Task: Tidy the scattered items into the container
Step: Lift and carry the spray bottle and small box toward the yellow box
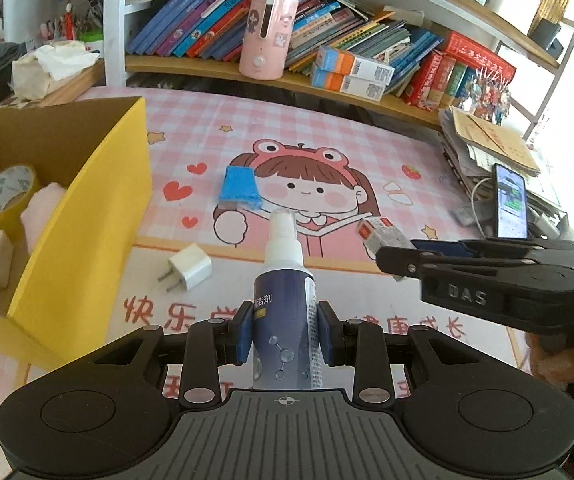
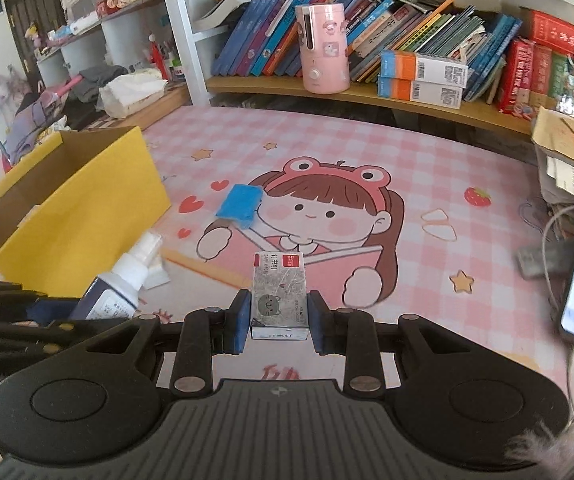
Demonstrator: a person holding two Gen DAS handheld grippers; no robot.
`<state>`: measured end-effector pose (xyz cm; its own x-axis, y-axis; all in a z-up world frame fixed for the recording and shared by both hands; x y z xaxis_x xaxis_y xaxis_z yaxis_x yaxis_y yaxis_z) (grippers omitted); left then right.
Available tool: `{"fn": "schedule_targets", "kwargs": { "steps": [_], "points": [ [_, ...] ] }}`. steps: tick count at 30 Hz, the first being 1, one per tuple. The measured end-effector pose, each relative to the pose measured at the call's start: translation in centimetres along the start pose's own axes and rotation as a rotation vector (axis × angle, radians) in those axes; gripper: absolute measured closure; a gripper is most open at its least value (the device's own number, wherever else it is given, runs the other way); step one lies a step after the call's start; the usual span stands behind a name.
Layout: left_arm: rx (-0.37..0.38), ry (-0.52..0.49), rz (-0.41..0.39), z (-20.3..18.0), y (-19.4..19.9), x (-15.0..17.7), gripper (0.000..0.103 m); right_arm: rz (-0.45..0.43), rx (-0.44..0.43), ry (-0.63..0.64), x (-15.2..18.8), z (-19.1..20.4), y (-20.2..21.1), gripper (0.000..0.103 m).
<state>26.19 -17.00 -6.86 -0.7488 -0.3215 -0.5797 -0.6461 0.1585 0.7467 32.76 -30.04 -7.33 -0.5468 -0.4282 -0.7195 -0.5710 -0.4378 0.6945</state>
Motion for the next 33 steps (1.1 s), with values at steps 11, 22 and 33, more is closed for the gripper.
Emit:
{"fn": "schedule_targets", "kwargs": {
  "steps": [11, 22, 33],
  "points": [
    [0.092, -0.033, -0.007, 1.1, 3.0, 1.3, 0.072, -0.021, 0.078, -0.013, 1.8, 4.0, 4.3, 0.075],
    [0.186, -0.074, -0.003, 5.1, 7.6, 3.3, 0.072, -0.036, 0.206, -0.086, 4.0, 10.0, 8.3, 0.075],
    [0.256, -0.127, 0.029, 9.1, 11.6, 5.8, 0.072, -0.037, 0.286, -0.151, 6.2, 17.2, 10.9, 0.075]
  ]
}}
Point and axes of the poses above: each gripper's, at about its wrist camera, not at the fingertips, and y roughly against the way its jaws point, z to its left, x to its underside, the point moved 7 cm from there along -y, roughly the way its jaws point, and after that the axes turned 12 degrees about y, right-handed, at the moved point
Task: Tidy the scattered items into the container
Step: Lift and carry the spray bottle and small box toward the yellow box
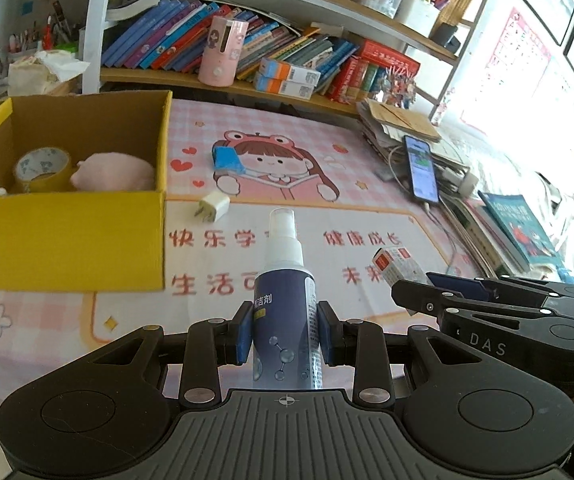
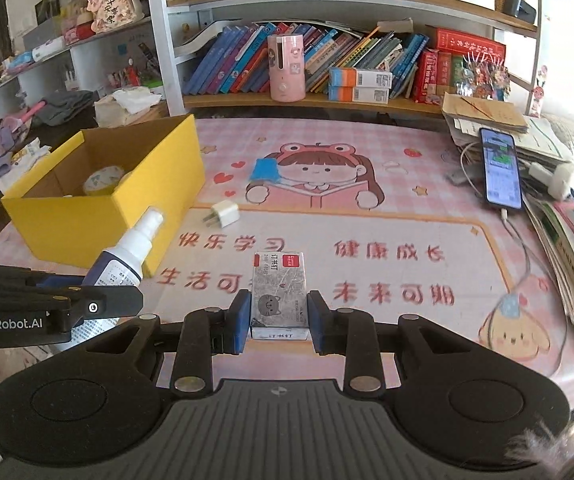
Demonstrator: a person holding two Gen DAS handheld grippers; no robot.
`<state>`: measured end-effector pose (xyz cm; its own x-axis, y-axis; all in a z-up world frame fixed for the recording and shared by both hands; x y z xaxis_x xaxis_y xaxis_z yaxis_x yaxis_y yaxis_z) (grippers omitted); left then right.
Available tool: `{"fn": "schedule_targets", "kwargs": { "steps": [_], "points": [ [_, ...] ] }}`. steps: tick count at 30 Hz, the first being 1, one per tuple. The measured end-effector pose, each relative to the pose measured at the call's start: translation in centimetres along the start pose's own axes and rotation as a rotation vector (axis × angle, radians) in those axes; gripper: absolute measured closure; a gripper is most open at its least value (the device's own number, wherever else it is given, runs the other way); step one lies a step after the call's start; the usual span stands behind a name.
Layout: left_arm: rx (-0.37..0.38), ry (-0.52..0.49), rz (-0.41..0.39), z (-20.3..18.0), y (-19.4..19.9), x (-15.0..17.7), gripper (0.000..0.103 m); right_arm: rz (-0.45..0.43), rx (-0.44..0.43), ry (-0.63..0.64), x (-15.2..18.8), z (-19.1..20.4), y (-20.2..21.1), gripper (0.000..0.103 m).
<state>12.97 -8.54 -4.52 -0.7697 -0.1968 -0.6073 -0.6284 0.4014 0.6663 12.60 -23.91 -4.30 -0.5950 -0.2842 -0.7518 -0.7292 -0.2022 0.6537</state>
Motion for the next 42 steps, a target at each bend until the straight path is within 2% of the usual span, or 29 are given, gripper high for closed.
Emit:
{"fn": "schedule_targets", "kwargs": {
  "steps": [14, 25, 42],
  "points": [
    [0.007, 0.044, 0.012, 4.2, 4.3, 2.4, 0.072, 0.024, -0.037, 0.037, 1.0, 6.6, 2.0, 0.075],
    [-0.043, 0.12, -0.025, 8.3, 7.2, 2.9, 0.072, 0.016, -0.115, 0.113, 0.4, 11.5, 2.0, 0.075],
    [-0.13, 0.201, -0.079, 13.1, 9.9, 2.5, 0.072, -0.001, -0.237, 0.196, -1.3, 16.9, 0.4, 0.075]
  ]
}}
Point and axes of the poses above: each gripper's, at about its wrist camera, not at the fingertips, and y roughly against the way its jaws point, z to its left, x to its underside, the point moved 7 cm from there along -y, roughly the way its jaws point, and after that the axes turned 12 degrees about y, right-handed, at the moved point
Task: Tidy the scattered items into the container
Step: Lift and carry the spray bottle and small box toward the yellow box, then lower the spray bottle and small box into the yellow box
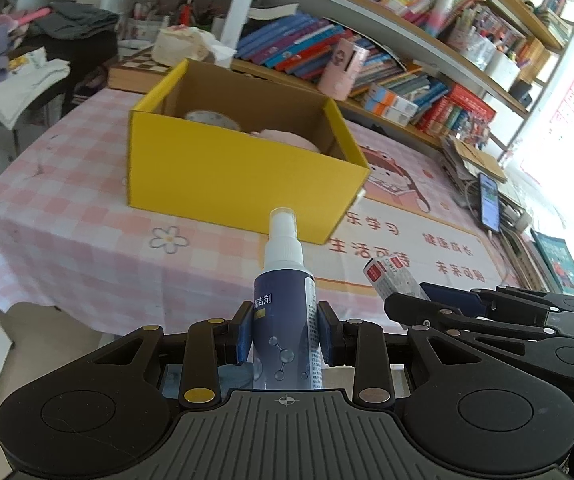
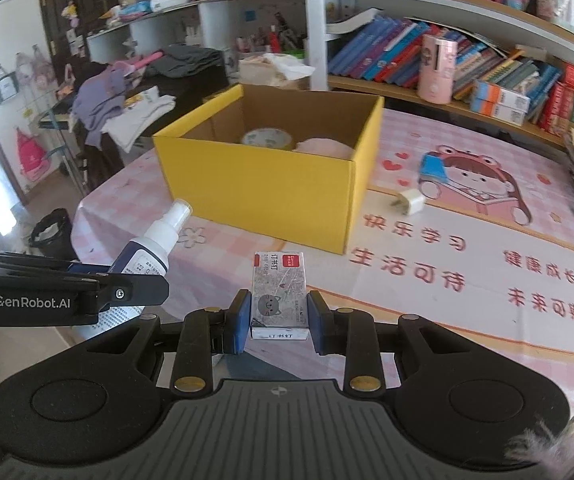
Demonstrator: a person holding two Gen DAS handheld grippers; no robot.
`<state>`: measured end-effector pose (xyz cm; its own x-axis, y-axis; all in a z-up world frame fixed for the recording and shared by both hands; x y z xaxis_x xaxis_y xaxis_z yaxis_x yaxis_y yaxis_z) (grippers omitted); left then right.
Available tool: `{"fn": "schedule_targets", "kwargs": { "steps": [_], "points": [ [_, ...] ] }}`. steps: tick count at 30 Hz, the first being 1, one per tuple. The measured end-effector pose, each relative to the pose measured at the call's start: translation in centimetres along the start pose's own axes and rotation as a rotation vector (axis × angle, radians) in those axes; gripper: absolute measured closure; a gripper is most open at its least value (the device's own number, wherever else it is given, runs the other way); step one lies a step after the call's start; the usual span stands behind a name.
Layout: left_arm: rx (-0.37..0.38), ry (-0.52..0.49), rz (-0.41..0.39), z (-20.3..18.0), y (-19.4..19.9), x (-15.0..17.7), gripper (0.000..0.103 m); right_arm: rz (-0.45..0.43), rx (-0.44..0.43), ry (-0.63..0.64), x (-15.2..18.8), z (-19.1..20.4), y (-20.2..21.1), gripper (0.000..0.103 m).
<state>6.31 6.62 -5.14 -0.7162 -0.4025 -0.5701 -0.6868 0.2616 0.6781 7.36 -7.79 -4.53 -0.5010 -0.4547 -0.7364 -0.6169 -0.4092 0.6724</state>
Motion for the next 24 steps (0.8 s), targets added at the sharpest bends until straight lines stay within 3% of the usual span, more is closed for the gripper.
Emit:
{"fn": "schedule_targets", "kwargs": {
  "steps": [8, 13, 24],
  "points": [
    [-0.035, 0.049, -0.014, 1.8, -0.1, -1.6, 0.072, -0.015, -0.072, 0.074, -1.7, 1.8, -1.5, 0.075],
    [-0.035, 0.055, -0.036, 1.9, 0.0, -3.4, 0.072, -0.051, -0.07, 0.086, -3.4, 1.1, -2.1, 0.075],
    [-0.019, -0.022, -0.159, -0.6, -1.0, -10.8, 0.072, -0.202, -0.072, 0.103, -11.3, -2.3, -3.0, 0.075]
  ]
}}
Point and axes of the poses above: each gripper's, at about its wrist camera, not at the fingertips, and y roughly against the way its jaws point, z to its left, x to its underside, the point moved 7 cm from there along -y, roughly the way its jaws point, and after that the axes turned 12 degrees about y, right-handed, at the moved point
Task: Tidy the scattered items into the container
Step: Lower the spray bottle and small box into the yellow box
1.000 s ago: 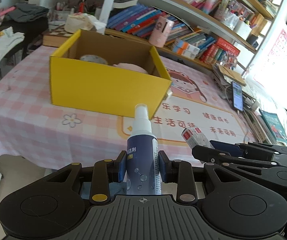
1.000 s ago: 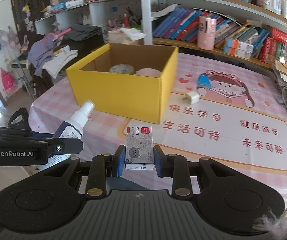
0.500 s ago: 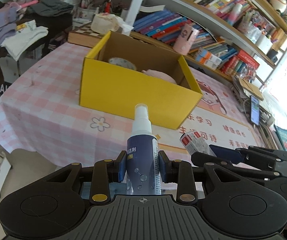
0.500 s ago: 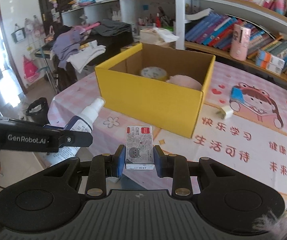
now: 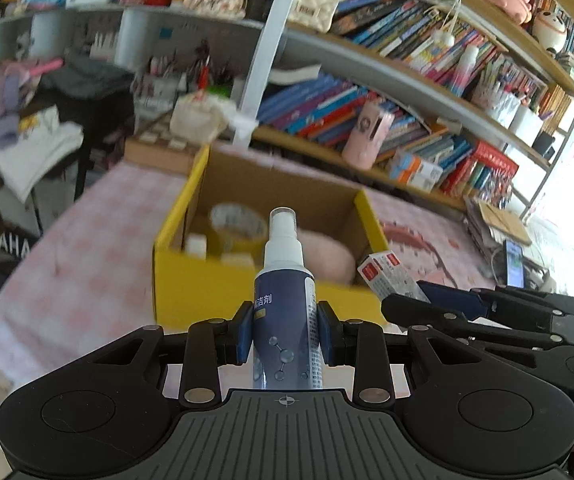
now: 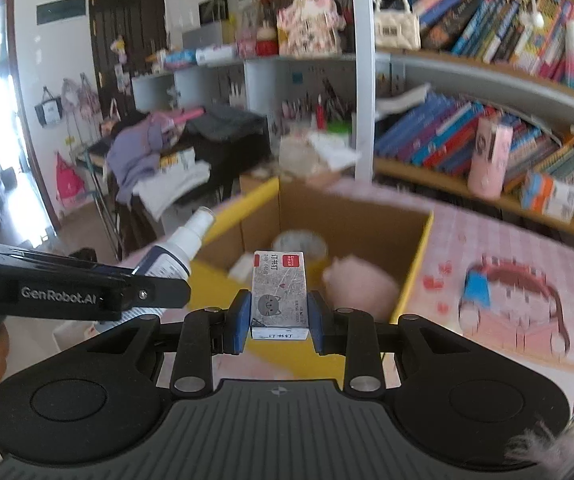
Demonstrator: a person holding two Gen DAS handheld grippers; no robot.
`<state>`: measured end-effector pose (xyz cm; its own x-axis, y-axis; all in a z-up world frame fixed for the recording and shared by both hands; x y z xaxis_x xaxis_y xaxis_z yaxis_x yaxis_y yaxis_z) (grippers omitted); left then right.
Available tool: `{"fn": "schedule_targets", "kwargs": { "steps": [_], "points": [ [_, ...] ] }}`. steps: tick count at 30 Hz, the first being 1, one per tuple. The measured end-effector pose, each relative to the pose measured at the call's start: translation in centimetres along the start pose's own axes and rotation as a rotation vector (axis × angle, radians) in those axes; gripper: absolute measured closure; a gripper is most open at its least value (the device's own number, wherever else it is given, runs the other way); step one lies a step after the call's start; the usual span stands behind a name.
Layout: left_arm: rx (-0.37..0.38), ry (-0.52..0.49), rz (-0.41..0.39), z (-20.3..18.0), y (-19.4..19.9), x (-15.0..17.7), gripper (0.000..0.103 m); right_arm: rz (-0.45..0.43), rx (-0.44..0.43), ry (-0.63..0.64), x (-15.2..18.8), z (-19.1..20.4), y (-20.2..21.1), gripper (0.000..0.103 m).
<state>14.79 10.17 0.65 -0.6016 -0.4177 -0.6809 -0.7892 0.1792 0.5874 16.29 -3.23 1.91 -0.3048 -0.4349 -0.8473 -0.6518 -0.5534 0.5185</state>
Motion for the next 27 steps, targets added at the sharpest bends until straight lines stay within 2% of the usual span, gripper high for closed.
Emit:
{"fn": "schedule_targets", "kwargs": {
  "steps": [5, 10, 19, 27],
  "points": [
    [-0.012, -0.03, -0.025, -0.6, -2.7, -3.0, 0.072, -0.017, 0.021, 0.025, -2.5, -2.6, -2.8, 0.075],
    [-0.047, -0.069, 0.003, -0.8, -6.9, -4.7, 0.072, 0.033, 0.014, 0.01, -3.5, -5.7, -7.4, 0.075],
    [-0.186, -0.108, 0.131, 1.4, -15.1, -5.0, 0.072, 0.215, 0.039, 0.099, -2.4, -9.4, -17.5, 0.075],
    [-0.224, -0.144, 0.209, 1.3, -19.2, -6.0, 0.072, 0.359, -0.01, 0.207, -1.7, -10.7, -22.7, 0.075]
  ]
}}
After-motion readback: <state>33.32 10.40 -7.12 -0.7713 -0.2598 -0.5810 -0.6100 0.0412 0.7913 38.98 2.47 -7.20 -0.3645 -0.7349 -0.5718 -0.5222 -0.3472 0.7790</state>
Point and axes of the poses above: each gripper's, at about its wrist camera, not at the fingertips, and y roughly against the way its jaws point, z to its left, x to its underside, the point moved 7 cm from there along -y, roughly the way its jaws point, and after that the axes turned 12 degrees about y, right-handed, at the moved point
